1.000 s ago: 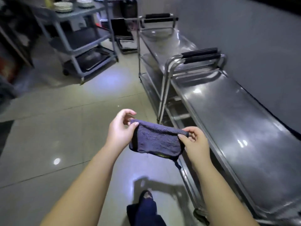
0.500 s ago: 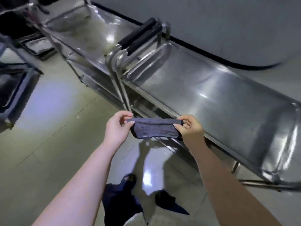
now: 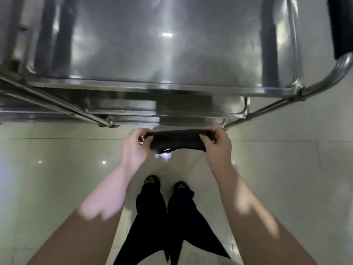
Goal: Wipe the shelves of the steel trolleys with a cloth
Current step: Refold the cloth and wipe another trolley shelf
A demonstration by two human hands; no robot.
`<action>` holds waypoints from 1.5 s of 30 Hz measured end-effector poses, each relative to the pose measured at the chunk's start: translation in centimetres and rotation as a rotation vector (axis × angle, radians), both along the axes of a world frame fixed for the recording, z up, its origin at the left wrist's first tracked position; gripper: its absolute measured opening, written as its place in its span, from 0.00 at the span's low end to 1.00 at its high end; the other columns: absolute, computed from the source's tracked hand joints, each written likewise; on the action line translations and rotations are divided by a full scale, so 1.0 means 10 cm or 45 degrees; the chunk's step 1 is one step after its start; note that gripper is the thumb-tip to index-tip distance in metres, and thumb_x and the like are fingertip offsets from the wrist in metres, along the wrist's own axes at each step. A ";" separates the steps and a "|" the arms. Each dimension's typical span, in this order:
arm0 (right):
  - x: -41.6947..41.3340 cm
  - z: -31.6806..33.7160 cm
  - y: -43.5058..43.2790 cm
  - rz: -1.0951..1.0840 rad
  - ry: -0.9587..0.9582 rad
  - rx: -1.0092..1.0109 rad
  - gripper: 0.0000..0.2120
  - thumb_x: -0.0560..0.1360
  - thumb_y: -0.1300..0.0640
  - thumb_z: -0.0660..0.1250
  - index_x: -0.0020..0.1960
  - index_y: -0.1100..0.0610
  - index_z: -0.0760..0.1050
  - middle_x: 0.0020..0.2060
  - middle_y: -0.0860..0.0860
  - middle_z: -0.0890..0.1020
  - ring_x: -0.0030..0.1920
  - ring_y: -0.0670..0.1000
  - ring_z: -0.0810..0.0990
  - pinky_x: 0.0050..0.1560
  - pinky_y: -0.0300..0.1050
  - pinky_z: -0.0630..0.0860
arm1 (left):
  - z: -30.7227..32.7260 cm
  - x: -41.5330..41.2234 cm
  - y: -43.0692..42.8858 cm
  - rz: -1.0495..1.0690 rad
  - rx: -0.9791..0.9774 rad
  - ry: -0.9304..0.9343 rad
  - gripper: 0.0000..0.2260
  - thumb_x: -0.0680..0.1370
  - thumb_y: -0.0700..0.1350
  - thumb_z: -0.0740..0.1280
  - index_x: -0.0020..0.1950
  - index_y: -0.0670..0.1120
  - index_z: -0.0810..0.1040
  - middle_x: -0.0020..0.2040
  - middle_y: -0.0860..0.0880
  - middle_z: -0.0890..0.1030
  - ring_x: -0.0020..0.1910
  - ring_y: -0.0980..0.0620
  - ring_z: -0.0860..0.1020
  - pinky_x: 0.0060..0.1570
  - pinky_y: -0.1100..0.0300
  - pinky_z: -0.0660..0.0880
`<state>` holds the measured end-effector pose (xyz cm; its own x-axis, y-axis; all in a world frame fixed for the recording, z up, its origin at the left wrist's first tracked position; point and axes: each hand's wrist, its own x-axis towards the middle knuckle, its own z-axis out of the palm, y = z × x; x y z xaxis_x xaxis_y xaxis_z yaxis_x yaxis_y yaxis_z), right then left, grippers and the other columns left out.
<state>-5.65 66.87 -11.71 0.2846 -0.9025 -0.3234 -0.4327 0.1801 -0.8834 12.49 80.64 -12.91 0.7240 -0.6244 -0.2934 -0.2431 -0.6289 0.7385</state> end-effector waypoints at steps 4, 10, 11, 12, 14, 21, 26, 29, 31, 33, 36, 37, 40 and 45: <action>-0.18 -0.45 -0.20 -0.090 -0.023 0.006 0.13 0.74 0.68 0.68 0.50 0.50 0.78 0.44 0.37 0.82 0.49 0.38 0.79 0.51 0.29 0.72 | -0.52 -0.30 -0.30 0.085 -0.024 0.192 0.08 0.76 0.35 0.66 0.45 0.47 0.81 0.45 0.48 0.83 0.45 0.48 0.80 0.47 0.57 0.75; -0.29 -1.18 -1.08 -0.033 0.283 -0.160 0.09 0.76 0.64 0.68 0.55 0.60 0.79 0.47 0.48 0.80 0.49 0.46 0.76 0.46 0.20 0.64 | -1.37 -0.77 -0.97 0.144 0.041 0.523 0.03 0.75 0.37 0.68 0.47 0.42 0.81 0.38 0.54 0.82 0.37 0.58 0.78 0.39 0.67 0.73; -0.24 -1.26 -1.32 -0.011 0.331 -0.229 0.10 0.76 0.63 0.67 0.57 0.61 0.79 0.48 0.48 0.79 0.49 0.45 0.75 0.47 0.19 0.62 | -1.48 -0.81 -1.17 0.177 0.018 0.598 0.04 0.75 0.37 0.69 0.46 0.45 0.82 0.36 0.56 0.82 0.33 0.61 0.78 0.36 0.70 0.73; -0.16 -1.35 -1.59 0.008 0.386 -0.325 0.11 0.77 0.61 0.67 0.58 0.61 0.79 0.49 0.48 0.79 0.50 0.45 0.75 0.49 0.20 0.63 | -1.59 -0.83 -1.39 0.244 -0.052 0.709 0.05 0.76 0.37 0.70 0.45 0.47 0.82 0.34 0.56 0.82 0.30 0.61 0.78 0.34 0.69 0.74; 0.07 -1.59 -2.06 0.075 0.613 -0.528 0.16 0.79 0.53 0.64 0.63 0.61 0.76 0.58 0.55 0.79 0.60 0.53 0.75 0.65 0.35 0.65 | -1.83 -0.81 -1.82 0.400 -0.233 0.892 0.08 0.76 0.33 0.68 0.47 0.46 0.81 0.36 0.54 0.83 0.34 0.55 0.81 0.37 0.61 0.79; 0.37 -2.78 -2.14 0.628 1.096 -0.306 0.36 0.80 0.38 0.53 0.80 0.47 0.38 0.79 0.54 0.39 0.77 0.64 0.37 0.75 0.62 0.40 | -2.74 0.33 -1.91 -0.128 0.211 -0.592 0.18 0.78 0.42 0.60 0.68 0.45 0.73 0.64 0.40 0.75 0.70 0.40 0.67 0.74 0.42 0.42; 0.27 -3.19 -1.97 0.625 1.161 -0.568 0.31 0.80 0.36 0.47 0.80 0.45 0.46 0.80 0.53 0.43 0.77 0.65 0.40 0.73 0.65 0.37 | -3.05 1.04 -1.72 -0.510 0.515 -0.947 0.23 0.83 0.54 0.51 0.78 0.54 0.58 0.80 0.47 0.55 0.78 0.39 0.47 0.72 0.36 0.37; 0.37 -3.24 -2.08 0.433 1.220 -0.657 0.28 0.80 0.36 0.49 0.77 0.42 0.53 0.80 0.54 0.48 0.77 0.68 0.43 0.70 0.72 0.37 | -3.16 1.07 -1.80 -0.613 0.502 -0.967 0.26 0.81 0.59 0.46 0.79 0.58 0.51 0.80 0.50 0.51 0.78 0.42 0.43 0.71 0.35 0.36; 0.47 -3.27 -2.14 0.368 1.342 -0.563 0.30 0.79 0.34 0.45 0.79 0.41 0.46 0.80 0.53 0.43 0.76 0.69 0.41 0.70 0.74 0.37 | -3.20 1.08 -1.78 -0.595 0.469 -1.000 0.26 0.80 0.60 0.45 0.79 0.58 0.51 0.80 0.51 0.51 0.78 0.42 0.43 0.71 0.36 0.36; 0.71 -3.30 -2.09 0.337 1.391 -0.486 0.31 0.79 0.34 0.42 0.78 0.39 0.40 0.79 0.53 0.40 0.76 0.70 0.39 0.69 0.74 0.38 | -3.22 1.09 -1.74 -0.588 0.436 -1.042 0.26 0.81 0.59 0.46 0.79 0.57 0.52 0.80 0.50 0.52 0.78 0.41 0.44 0.71 0.36 0.36; 1.22 -3.30 -1.67 0.573 1.233 -0.661 0.28 0.79 0.35 0.42 0.77 0.37 0.40 0.79 0.49 0.41 0.74 0.72 0.38 0.66 0.75 0.33 | -3.23 1.06 -1.73 -0.579 0.385 -1.021 0.27 0.81 0.57 0.47 0.80 0.56 0.49 0.80 0.50 0.52 0.78 0.42 0.44 0.72 0.37 0.37; 1.34 -3.32 -1.50 0.725 1.141 -0.784 0.27 0.79 0.36 0.42 0.77 0.36 0.41 0.79 0.47 0.42 0.75 0.72 0.37 0.66 0.75 0.32 | -3.23 1.06 -1.73 -0.572 0.369 -1.003 0.27 0.80 0.56 0.47 0.80 0.57 0.48 0.80 0.50 0.52 0.78 0.43 0.44 0.72 0.38 0.37; 1.34 -3.30 -1.47 1.046 1.015 -0.917 0.27 0.79 0.34 0.42 0.76 0.33 0.41 0.79 0.41 0.43 0.76 0.67 0.37 0.69 0.71 0.33 | -3.24 1.06 -1.72 -0.539 0.378 -0.964 0.26 0.80 0.57 0.48 0.79 0.58 0.51 0.79 0.51 0.56 0.78 0.43 0.45 0.72 0.37 0.37; 0.35 -3.35 -2.69 0.591 1.303 -0.764 0.26 0.79 0.34 0.44 0.76 0.32 0.42 0.79 0.40 0.45 0.78 0.64 0.43 0.73 0.67 0.38 | -3.20 1.06 -1.73 -0.525 0.387 -0.975 0.26 0.79 0.59 0.47 0.77 0.57 0.60 0.79 0.50 0.57 0.78 0.41 0.47 0.72 0.35 0.40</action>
<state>-2.18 40.02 -45.21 0.4746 -0.8658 -0.1583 -0.8769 -0.4806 -0.0004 23.06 63.33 -44.90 0.5255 -0.8506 -0.0194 -0.8454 -0.5246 0.1002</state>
